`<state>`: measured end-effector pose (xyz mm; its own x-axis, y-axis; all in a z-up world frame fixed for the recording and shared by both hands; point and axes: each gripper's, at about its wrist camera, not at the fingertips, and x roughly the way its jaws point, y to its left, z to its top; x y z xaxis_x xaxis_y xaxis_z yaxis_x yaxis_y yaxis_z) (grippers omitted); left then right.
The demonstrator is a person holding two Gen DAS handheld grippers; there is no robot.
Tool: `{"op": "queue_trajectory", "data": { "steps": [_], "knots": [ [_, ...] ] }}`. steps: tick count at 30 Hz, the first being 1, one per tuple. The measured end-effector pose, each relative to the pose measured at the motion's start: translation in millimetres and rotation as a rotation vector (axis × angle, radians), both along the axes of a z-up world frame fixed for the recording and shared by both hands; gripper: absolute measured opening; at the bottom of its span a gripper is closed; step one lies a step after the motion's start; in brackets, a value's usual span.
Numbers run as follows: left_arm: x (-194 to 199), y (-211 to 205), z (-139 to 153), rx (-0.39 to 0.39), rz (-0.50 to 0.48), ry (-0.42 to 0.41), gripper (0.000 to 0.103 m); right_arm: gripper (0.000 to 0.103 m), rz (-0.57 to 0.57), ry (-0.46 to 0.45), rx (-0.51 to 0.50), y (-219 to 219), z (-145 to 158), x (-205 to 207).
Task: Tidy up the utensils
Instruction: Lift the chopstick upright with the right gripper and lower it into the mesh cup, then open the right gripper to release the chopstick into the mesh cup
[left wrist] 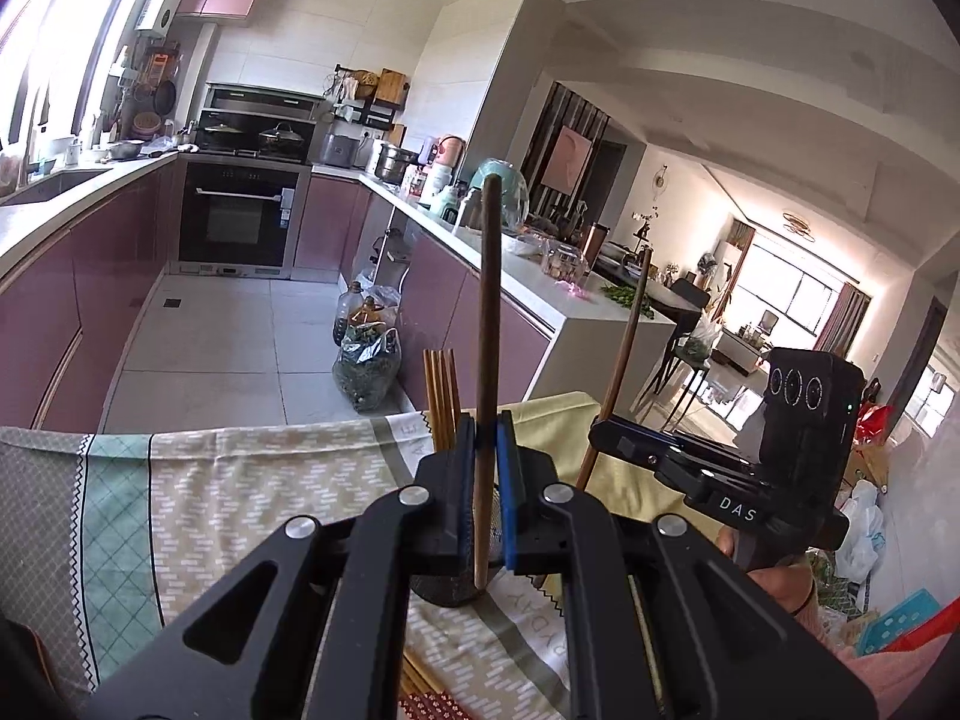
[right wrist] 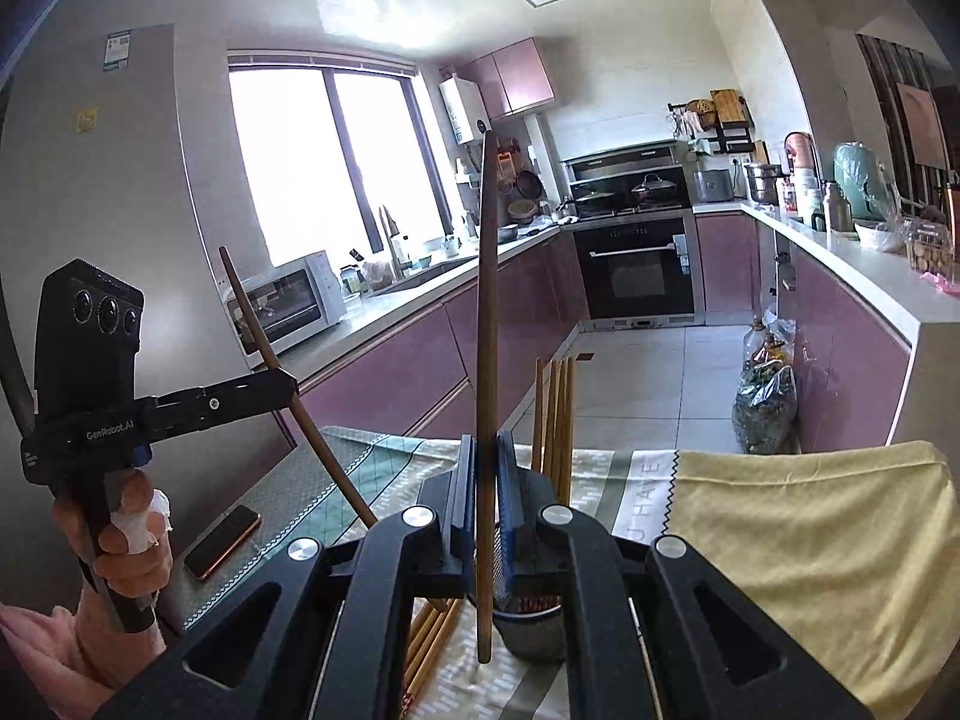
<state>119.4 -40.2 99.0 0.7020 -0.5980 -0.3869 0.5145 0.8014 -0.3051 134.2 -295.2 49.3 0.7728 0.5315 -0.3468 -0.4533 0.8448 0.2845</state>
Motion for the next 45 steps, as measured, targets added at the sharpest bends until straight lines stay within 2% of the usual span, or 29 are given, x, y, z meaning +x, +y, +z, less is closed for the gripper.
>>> {"op": "queue_trajectory", "data": {
  "steps": [4,10,23,32,45],
  "knots": [
    [7,-9,9,0.008,0.005,-0.025,0.008,0.006,-0.022,-0.019,0.005,-2,7,12],
    [22,-30,7,0.076,0.011,-0.029,0.008,0.006,-0.054,-0.02,-0.015,0,2,30],
    [45,-66,-37,0.251,-0.04,0.091,0.008,0.006,-0.022,0.119,-0.119,16,-30,49],
    [67,-75,-65,0.304,-0.069,0.166,0.008,0.006,-0.005,0.238,-0.183,24,-52,59],
    [99,-76,-85,0.308,-0.024,0.224,0.01,0.009,-0.036,0.272,-0.157,24,-64,75]
  ]
}}
